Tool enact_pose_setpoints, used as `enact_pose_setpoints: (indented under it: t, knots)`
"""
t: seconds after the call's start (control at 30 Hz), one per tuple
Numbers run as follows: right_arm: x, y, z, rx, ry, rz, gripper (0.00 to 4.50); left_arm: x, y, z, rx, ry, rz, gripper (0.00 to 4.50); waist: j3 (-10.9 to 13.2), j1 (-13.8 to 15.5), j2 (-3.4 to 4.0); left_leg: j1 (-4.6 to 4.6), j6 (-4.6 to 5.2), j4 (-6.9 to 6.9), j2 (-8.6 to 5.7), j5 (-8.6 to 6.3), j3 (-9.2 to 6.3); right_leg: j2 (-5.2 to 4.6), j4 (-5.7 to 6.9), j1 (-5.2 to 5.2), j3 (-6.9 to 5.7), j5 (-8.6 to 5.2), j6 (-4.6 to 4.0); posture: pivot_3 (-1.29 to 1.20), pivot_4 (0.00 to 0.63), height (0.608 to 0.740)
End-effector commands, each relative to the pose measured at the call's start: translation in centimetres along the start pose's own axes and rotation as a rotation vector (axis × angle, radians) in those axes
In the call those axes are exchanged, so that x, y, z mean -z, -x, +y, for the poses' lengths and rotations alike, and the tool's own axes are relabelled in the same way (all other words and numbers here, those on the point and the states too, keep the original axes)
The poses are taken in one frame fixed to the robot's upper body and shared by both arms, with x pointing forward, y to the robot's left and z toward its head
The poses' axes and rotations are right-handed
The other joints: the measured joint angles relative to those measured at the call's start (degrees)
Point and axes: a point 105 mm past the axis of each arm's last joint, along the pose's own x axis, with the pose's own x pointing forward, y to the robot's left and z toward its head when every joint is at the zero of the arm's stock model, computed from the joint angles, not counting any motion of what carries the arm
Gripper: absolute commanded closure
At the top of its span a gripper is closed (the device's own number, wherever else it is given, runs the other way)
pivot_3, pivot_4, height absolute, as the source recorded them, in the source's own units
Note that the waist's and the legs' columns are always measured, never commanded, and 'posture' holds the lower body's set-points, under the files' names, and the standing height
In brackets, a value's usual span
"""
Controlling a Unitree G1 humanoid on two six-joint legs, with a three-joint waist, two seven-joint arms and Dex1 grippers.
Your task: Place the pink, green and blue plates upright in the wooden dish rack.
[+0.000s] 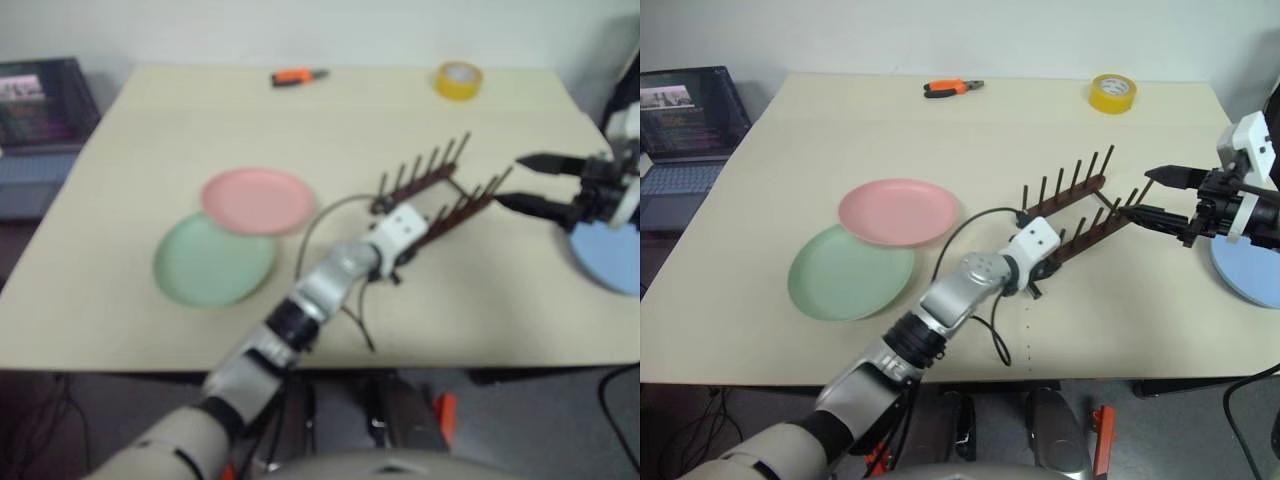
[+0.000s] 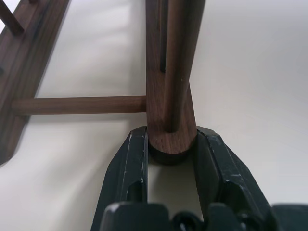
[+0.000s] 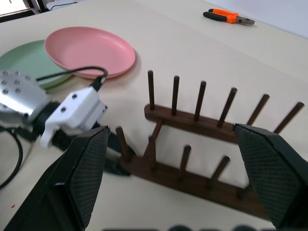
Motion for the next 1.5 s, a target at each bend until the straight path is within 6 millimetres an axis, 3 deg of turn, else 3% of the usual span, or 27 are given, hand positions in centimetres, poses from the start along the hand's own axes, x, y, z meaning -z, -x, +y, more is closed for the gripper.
enact_pose_setpoints:
  t: [0.03,0.2,0.37,0.67,1.03,1.37,1.5]
  knots:
    - [-1.7,0.9,0.5,0.003,0.065,-0.048,0.0,-2.4,0.9,-0.3,0.152,-0.043,-0.093,3.5,0.0,0.14,0.0,-0.03,0.0,-0.01,0.0,0.0,0.0,0.0,-0.02,-0.01,-0.01,0.0,0.0,0.0,0.15,0.74]
    - [-0.9,1.8,1.9,-0.033,0.056,0.008,0.0,-2.9,2.6,-1.2,0.404,-0.174,-0.137,3.5,0.0,0.49,0.0,-0.23,0.0,-0.01,-0.05,-0.01,-0.01,-0.05,-0.13,-0.09,-0.04,-0.02,-0.02,0.0,0.15,0.74]
    - [-0.2,2.8,3.1,-0.023,0.029,0.042,0.0,-2.3,2.4,-1.6,0.503,-0.243,-0.126,3.5,0.0,0.84,0.0,-0.26,0.01,0.02,-0.06,-0.01,-0.02,-0.07,-0.15,-0.09,-0.05,-0.02,-0.01,0.0,0.15,0.74]
    - [0.1,4.0,4.2,0.025,0.003,0.051,0.0,-0.8,0.9,-0.9,0.436,-0.269,-0.033,3.5,0.01,0.67,-0.01,-0.21,0.01,0.05,-0.02,-0.01,-0.04,-0.02,-0.09,-0.08,-0.08,0.0,0.02,0.0,0.15,0.74]
    - [0.4,3.7,4.4,0.026,-0.008,0.057,0.0,0.1,0.5,-1.6,0.398,-0.244,0.01,3.5,0.01,0.55,-0.02,-0.18,0.01,0.05,-0.02,-0.01,-0.04,-0.02,-0.1,-0.06,-0.06,0.01,0.05,0.0,0.15,0.74]
    - [0.9,3.8,4.0,0.042,-0.017,0.088,0.0,-0.8,2.5,0.6,0.322,-0.259,-0.017,0.1,0.01,0.33,-0.01,-0.16,0.01,0.02,0.0,-0.01,-0.04,-0.01,-0.09,-0.06,-0.06,0.01,0.04,0.0,0.15,0.74]
    - [1.4,5.0,3.6,0.086,-0.02,0.133,0.0,-2.2,5.4,1.0,0.309,-0.287,-0.061,0.04,0.01,0.23,-0.01,-0.16,0.01,0.0,0.01,-0.01,-0.04,-0.02,-0.11,-0.06,-0.02,0.0,0.03,0.0,0.15,0.74]
